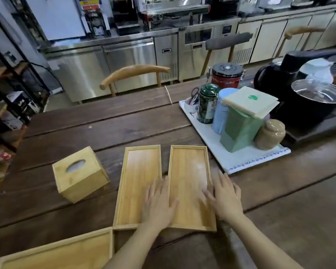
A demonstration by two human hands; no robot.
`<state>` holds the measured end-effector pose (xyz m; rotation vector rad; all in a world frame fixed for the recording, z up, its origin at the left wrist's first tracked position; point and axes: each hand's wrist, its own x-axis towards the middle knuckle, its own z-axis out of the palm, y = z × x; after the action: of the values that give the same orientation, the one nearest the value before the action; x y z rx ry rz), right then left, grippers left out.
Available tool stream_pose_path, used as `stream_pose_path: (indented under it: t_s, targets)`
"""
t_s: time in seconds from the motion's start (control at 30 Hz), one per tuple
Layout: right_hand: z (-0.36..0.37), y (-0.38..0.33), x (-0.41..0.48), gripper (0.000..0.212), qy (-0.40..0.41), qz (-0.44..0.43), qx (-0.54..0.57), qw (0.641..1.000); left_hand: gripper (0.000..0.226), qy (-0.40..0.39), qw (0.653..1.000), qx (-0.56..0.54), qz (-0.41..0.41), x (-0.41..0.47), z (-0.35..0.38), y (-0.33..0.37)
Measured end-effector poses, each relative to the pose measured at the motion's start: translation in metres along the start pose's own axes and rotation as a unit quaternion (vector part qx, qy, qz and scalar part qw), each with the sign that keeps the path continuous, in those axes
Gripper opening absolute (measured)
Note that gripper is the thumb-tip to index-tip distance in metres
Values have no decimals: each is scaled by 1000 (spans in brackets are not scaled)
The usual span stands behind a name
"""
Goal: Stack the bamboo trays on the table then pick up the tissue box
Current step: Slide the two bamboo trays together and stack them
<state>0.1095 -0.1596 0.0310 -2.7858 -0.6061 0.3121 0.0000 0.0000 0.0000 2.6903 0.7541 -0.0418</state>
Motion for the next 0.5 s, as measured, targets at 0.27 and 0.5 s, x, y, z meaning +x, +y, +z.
stream_pose_path:
  t_s: [0.27,0.5]
  targets:
    - [19,-16,5,66,-104,145,204,962,69,-122,922,-299,-214,2,-11,38]
    - [-6,-8,26,22,-118,244,440,856,44,-89,812,-500,-288,3,-28,43]
